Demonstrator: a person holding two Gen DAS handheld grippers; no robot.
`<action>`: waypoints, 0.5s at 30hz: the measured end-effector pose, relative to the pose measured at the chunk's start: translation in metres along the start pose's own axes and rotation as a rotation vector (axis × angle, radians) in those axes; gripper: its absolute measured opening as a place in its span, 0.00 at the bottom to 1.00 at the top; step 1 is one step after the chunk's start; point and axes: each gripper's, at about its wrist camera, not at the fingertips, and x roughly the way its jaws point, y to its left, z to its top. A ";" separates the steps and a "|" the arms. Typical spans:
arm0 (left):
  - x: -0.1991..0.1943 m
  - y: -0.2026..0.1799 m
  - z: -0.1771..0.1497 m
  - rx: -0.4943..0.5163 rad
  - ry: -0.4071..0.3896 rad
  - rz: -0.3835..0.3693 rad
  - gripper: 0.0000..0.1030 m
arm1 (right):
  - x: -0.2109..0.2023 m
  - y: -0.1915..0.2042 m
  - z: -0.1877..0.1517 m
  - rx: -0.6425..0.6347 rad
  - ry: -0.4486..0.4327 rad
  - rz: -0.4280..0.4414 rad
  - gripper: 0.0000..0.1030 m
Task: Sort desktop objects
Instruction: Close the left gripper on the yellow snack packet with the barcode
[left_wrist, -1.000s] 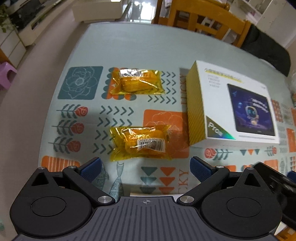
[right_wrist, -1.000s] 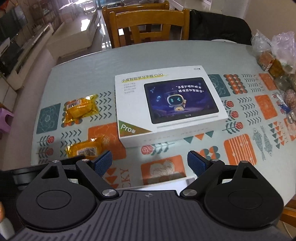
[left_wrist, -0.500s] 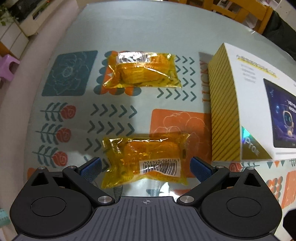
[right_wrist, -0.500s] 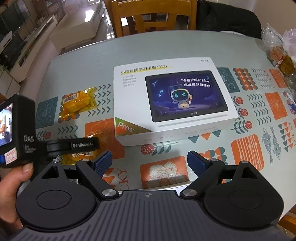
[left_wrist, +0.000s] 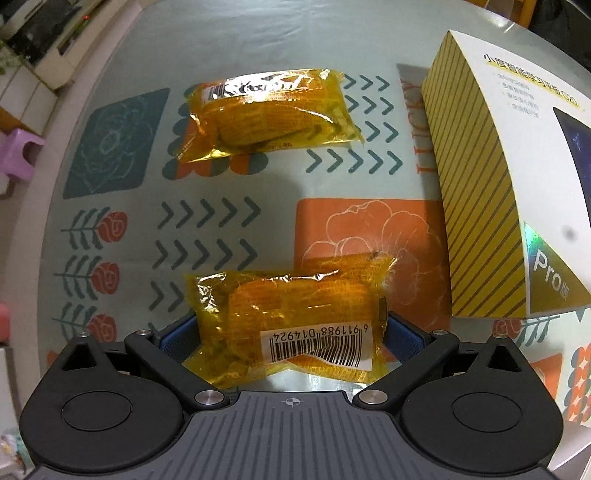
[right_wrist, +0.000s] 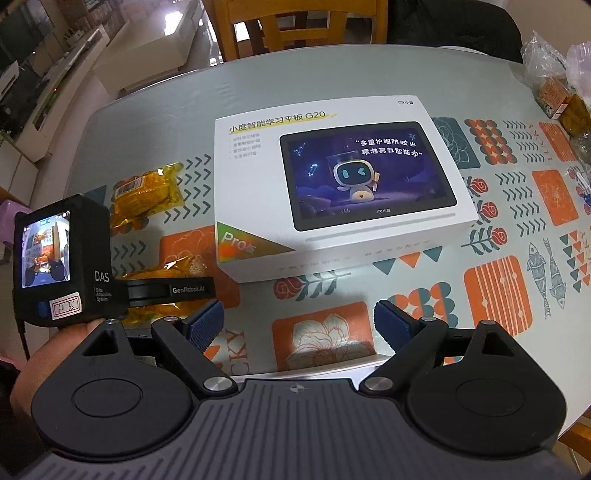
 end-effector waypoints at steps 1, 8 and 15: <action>0.000 0.000 0.000 0.008 -0.006 0.002 1.00 | 0.000 -0.001 0.000 0.003 0.000 0.001 1.00; -0.016 0.002 -0.006 0.014 -0.042 -0.010 0.74 | -0.003 -0.007 -0.004 0.029 -0.003 0.008 1.00; -0.039 0.006 -0.012 0.014 -0.072 -0.036 0.69 | -0.012 -0.008 -0.010 0.035 -0.020 0.020 1.00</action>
